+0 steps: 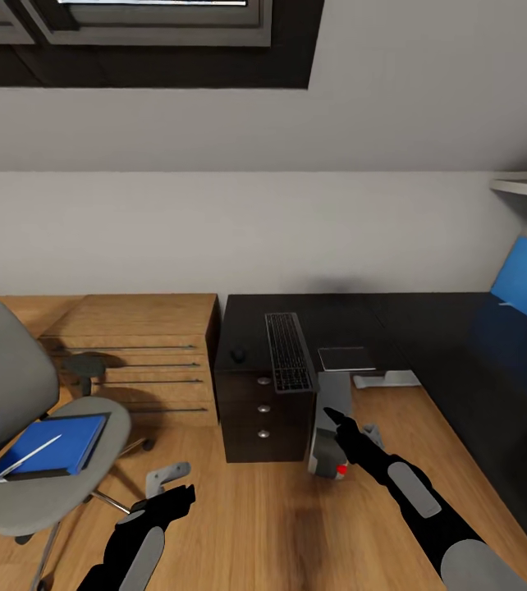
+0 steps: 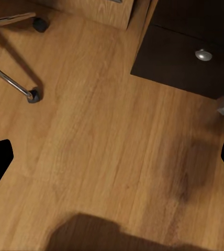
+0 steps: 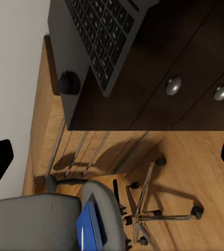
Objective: In the bedroom, organize the workspace by keeping the computer under the desk, ensuring the monitor is on the desk, placing the keyboard on the desk next to the monitor, placing the mouse on the desk next to the keyboard, moving the folder from the swivel chair onto the desk next to the mouse, stacking the notebook on top of the folder with the pen on top of the notebook, and positioning the swivel chair next to the desk.
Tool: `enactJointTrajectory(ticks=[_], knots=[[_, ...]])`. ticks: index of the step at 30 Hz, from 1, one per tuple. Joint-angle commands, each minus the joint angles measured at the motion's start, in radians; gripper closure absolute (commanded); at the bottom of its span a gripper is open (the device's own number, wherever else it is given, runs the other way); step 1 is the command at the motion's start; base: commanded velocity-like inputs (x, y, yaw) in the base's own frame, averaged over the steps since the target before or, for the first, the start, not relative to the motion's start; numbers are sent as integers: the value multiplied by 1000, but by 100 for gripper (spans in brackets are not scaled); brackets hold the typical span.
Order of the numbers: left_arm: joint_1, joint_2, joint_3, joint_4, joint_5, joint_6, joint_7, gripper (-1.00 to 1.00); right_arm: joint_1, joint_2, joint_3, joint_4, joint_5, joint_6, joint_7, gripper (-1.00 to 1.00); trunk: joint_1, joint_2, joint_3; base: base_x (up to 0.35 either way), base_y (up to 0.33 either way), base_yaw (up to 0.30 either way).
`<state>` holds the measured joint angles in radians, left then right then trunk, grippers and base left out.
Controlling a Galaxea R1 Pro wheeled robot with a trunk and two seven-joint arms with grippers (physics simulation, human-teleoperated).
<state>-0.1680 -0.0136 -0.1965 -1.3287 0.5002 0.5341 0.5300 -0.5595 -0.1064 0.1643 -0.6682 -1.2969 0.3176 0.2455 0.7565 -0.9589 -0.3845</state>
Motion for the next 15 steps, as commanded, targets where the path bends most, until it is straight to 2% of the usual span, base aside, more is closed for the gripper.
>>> enactJointTrajectory(ticks=[1, 15], knots=[[-1, 0, -1, -1, 11, 1, 10, -100, -1, -1, 3, 0, -7, 3, 2, -100, 4, -8, -4, 0, 0, 0], [-1, 0, -3, 0, 11, 1, 10, -100, -1, -1, 3, 1, -5, 5, 0, -100, 58, -106, -48, 0, 0, 0]])
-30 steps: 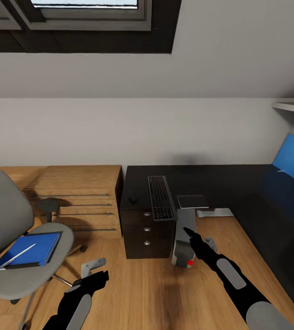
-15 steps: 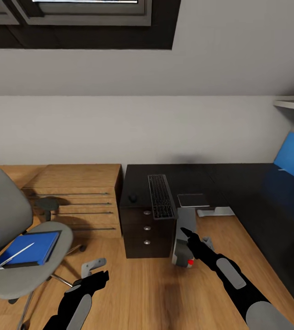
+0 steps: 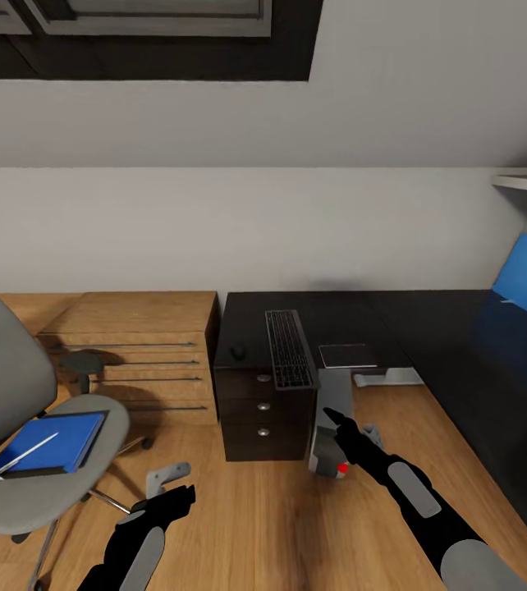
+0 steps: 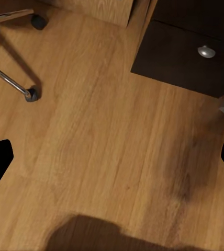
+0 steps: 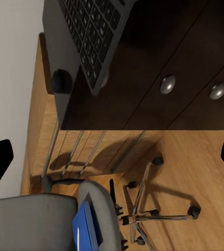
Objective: In the bedroom, organize the workspace by keeping the computer under the desk, ensuring the monitor is on the desk, placing the keyboard on the desk next to the monitor, placing the mouse on the desk next to the keyboard, moving the folder from the swivel chair onto the desk next to the mouse, stacking the notebook on top of the folder with the pen on top of the notebook, and positioning the swivel chair next to the desk.
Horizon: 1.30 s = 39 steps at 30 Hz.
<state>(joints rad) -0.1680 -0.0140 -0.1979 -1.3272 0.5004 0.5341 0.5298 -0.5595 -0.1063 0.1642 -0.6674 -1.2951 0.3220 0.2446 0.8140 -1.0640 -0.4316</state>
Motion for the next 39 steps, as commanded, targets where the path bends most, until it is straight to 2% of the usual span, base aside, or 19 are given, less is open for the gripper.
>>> enactJointTrajectory(ticks=[1, 19, 37, 39], knots=[[-1, 0, -1, -1, 10, 1, 10, -100, -1, -1, 4, 0, -6, 1, 1, -100, 4, -8, -4, 0, 0, 0], [-1, 0, -1, -1, 9, 1, 10, -100, 0, -1, 4, -1, -6, -1, 10, -100, 73, -134, -61, 0, 0, 0], [-1, -3, -7, -1, 8, 1, 10, -100, 0, 10, 10, 0, -10, -5, 20, -100, 142, -260, -117, 0, 0, 0], [-1, -3, -7, -1, 9, 1, 10, -100, 0, 29, 21, -1, -7, -6, 16, -100, 150, -274, -123, 0, 0, 0]])
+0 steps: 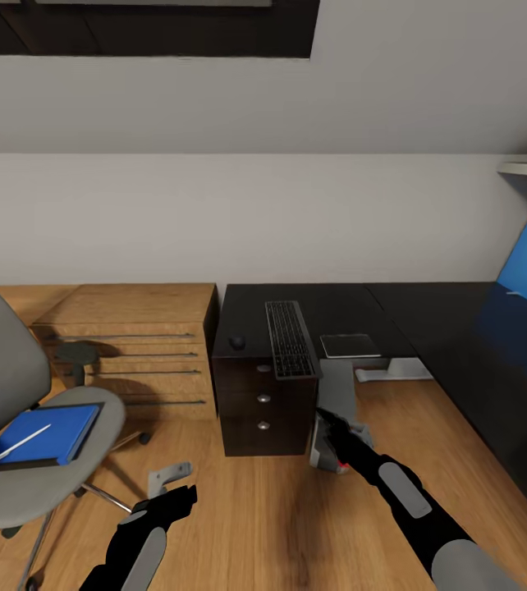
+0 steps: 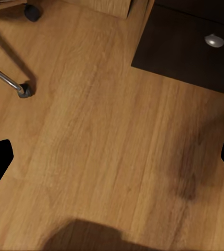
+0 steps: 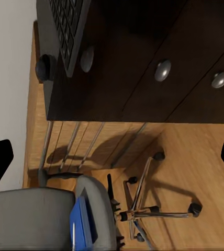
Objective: In the bedroom, organize the workspace by keeping the computer under the desk, ensuring the monitor is on the desk, placing the keyboard on the desk next to the monitor, placing the mouse on the desk next to the keyboard, moving the folder from the swivel chair onto the desk next to the mouse, stacking the notebook on top of the folder with the pen on top of the notebook, and positioning the swivel chair next to the desk.
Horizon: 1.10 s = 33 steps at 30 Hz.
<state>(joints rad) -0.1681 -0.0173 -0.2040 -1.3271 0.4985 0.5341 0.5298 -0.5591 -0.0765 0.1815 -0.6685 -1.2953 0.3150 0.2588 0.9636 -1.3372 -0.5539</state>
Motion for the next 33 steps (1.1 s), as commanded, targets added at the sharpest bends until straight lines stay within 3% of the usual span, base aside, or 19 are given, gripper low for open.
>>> enactJointTrajectory(ticks=[1, 2, 4, 10, 17, 25, 33], knots=[[-1, 0, -1, -1, 10, 1, 10, -100, -1, 7, 9, -1, -4, 0, 1, -100, 4, -8, -4, 0, 0, 0], [-1, -1, -1, -1, 10, 1, 10, -100, -1, 16, 14, -1, 0, 0, 1, -100, 8, -15, -7, 0, 0, 0], [-1, -2, -3, -1, 10, 1, 10, -100, -1, 66, 31, -6, 25, -42, 3, -100, 15, -29, -14, 0, 0, 0], [-1, -2, -3, -1, 10, 1, 10, -100, -1, 96, 41, -9, 32, -192, 5, -100, 38, -71, -32, 0, 0, 0], [-1, -3, -3, -1, 11, 1, 10, -100, -1, 102, 39, -9, 8, -223, 4, -100, 65, -120, -54, 0, 0, 0], [-1, -3, -4, -1, 11, 1, 10, -100, -1, 101, 37, -20, -99, -167, 5, -100, 96, -176, -79, 0, 0, 0], [-1, -3, -8, -1, 11, 1, 10, -100, -1, 102, 39, -22, -116, -161, 3, -100, 127, -232, -104, 0, 0, 0]])
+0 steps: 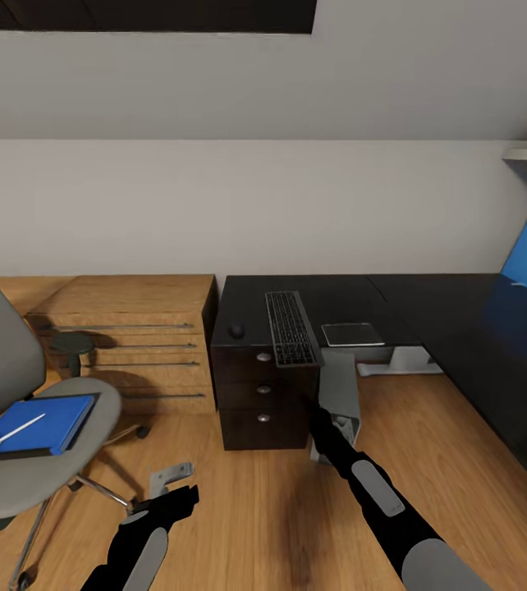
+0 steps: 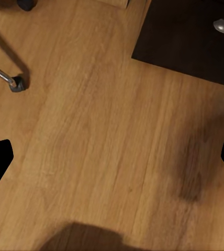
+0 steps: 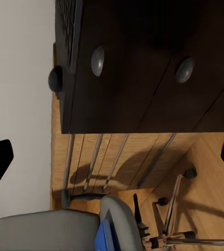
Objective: In the bedroom, organize the workspace by keeping the computer under the desk, ensuring the monitor is on the desk, placing the keyboard on the desk next to the monitor, placing the mouse on the desk next to the keyboard, moving the folder from the swivel chair onto the desk next to the mouse, stacking the notebook on top of the folder with the pen on top of the notebook, and positioning the swivel chair next to the desk.
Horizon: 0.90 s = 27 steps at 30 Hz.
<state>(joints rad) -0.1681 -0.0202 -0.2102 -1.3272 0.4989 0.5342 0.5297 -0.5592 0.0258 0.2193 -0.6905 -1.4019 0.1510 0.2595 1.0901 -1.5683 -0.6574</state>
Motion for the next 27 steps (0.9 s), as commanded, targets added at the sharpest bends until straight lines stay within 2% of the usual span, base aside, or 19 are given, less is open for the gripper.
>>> enactJointTrajectory(ticks=[1, 17, 27], knots=[[-1, 0, -2, -1, 10, 1, 10, -100, -1, 0, 2, 0, -9, 1, 2, -100, 4, -8, -4, 0, 0, 0], [-1, 0, -11, -1, 12, 1, 9, -100, -1, 0, 1, -4, -14, -6, 3, -100, 65, -120, -54, 0, 0, 0], [1, 1, -20, -6, 10, -3, 6, -100, -1, 0, 2, -3, -15, -5, 3, -100, 65, -120, -54, 23, 0, 0]])
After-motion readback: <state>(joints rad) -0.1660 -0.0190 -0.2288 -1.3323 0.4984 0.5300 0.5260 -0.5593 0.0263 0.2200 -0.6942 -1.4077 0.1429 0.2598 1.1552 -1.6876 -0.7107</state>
